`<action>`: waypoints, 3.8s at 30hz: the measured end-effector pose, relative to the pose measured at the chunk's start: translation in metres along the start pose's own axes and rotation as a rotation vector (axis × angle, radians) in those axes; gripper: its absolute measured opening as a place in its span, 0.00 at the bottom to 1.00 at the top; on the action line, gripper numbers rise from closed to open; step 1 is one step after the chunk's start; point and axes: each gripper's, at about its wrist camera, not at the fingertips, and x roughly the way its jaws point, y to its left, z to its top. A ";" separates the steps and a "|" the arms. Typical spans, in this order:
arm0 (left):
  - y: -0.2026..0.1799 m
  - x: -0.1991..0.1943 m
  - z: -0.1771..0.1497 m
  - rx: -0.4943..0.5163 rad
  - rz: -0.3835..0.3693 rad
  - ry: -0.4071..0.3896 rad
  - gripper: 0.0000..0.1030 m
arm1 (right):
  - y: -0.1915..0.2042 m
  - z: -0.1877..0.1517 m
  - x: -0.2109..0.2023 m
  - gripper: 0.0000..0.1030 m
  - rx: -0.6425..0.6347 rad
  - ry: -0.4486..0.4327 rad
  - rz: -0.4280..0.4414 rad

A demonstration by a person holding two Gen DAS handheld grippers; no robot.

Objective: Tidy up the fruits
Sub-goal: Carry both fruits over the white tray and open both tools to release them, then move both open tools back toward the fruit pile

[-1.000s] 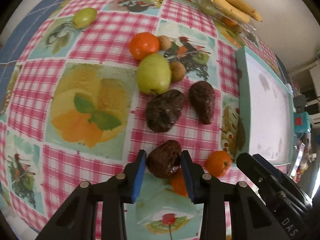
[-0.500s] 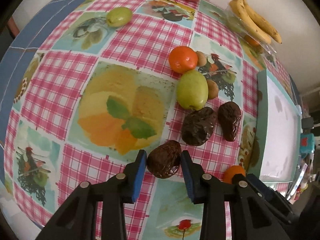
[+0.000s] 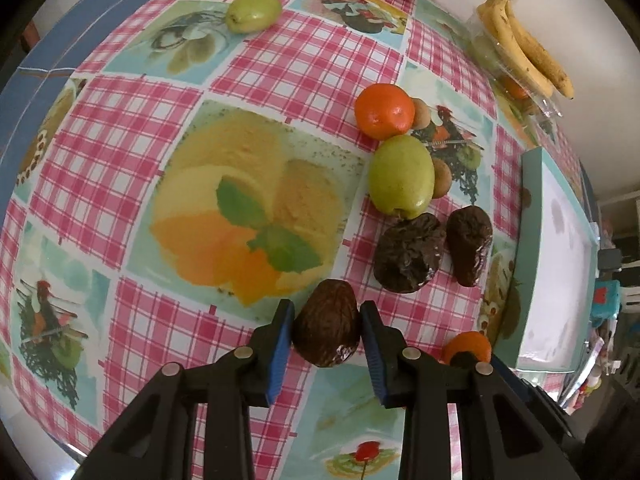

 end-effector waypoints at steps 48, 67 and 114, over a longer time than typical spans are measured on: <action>-0.236 0.067 0.039 0.469 -0.158 -0.031 0.35 | -0.195 0.077 -0.045 0.33 0.415 -0.232 -0.197; -0.234 0.050 0.032 0.431 -0.163 -0.047 0.63 | -0.200 0.082 -0.046 0.40 0.419 -0.237 -0.236; 0.018 -0.097 0.064 0.030 0.246 -0.390 1.00 | -0.036 0.046 -0.074 0.80 0.089 -0.393 -0.132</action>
